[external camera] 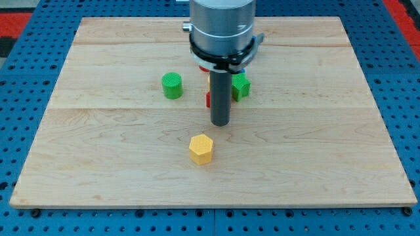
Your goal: Push the yellow hexagon towards red star
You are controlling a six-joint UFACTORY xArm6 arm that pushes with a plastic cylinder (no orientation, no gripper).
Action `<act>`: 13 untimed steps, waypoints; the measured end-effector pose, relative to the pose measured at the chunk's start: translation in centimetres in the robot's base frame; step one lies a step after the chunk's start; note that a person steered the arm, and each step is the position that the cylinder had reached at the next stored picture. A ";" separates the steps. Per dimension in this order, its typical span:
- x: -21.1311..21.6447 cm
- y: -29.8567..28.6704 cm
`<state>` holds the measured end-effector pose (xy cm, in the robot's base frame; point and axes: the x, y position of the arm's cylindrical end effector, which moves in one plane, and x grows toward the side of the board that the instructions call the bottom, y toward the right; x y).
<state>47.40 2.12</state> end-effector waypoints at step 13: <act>7.4 -2.3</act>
<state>54.77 -0.18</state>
